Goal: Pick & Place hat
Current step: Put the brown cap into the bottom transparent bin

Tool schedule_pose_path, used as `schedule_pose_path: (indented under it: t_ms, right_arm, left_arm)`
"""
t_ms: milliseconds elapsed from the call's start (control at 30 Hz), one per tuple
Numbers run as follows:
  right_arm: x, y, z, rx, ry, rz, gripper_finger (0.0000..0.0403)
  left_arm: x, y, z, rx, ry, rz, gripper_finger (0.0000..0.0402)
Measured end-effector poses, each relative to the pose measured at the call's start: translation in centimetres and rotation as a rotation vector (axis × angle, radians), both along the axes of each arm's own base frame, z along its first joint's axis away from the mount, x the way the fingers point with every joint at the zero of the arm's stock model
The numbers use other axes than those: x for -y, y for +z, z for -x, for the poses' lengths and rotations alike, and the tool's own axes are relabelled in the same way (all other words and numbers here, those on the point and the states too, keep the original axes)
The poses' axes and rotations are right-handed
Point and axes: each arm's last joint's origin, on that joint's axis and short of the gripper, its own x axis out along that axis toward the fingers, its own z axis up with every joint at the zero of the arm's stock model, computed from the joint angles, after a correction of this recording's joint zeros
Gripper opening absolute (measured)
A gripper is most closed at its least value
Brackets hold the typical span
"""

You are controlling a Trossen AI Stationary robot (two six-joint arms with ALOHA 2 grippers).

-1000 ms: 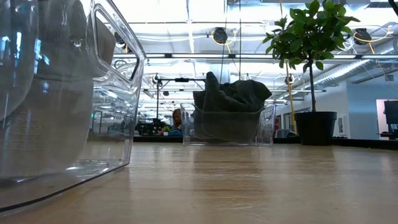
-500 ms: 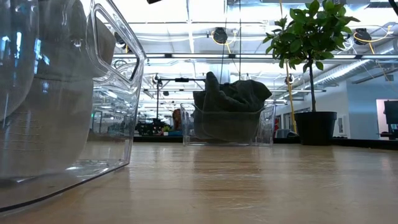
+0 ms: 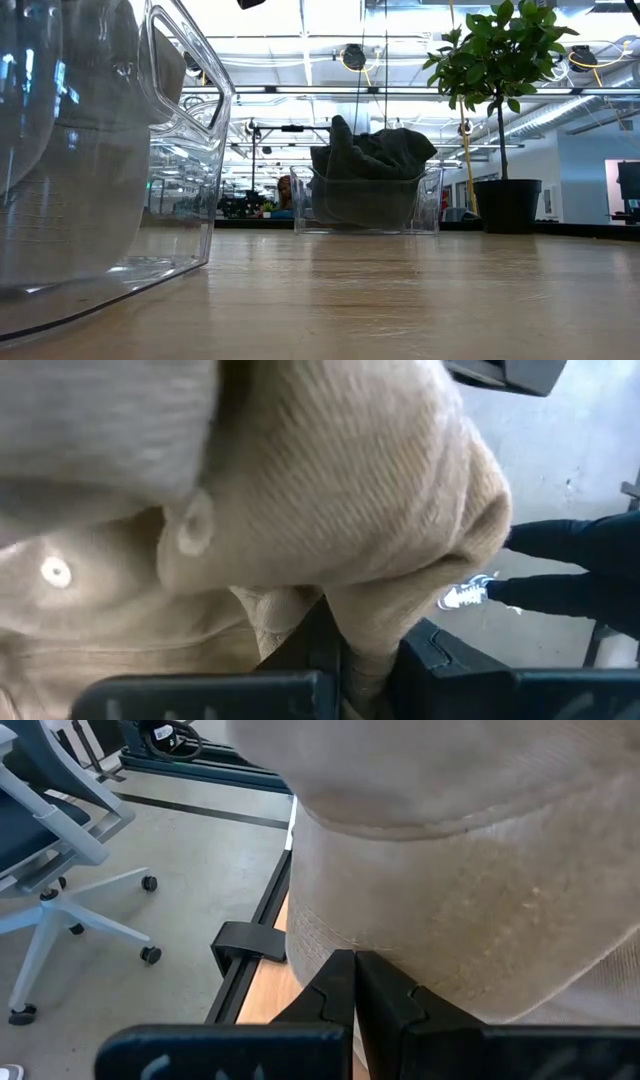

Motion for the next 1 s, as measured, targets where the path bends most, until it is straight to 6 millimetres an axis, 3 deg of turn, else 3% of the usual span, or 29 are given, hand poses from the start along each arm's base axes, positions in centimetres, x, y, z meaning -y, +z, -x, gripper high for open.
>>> schedule_pose_path:
  t_ms: [433,1000]
  right_arm:
    - [0.0,0.0,0.0,0.0,-0.002,0.001,0.0]
    - [1.1,-0.2,-0.5,-0.016,-0.055,0.015,0.0]
  left_arm:
    - [-1.3,2.3,-1.4,0.093,-0.036,-0.033,0.0041]
    - [-1.3,2.3,-1.8,0.136,-0.034,-0.055,0.0041]
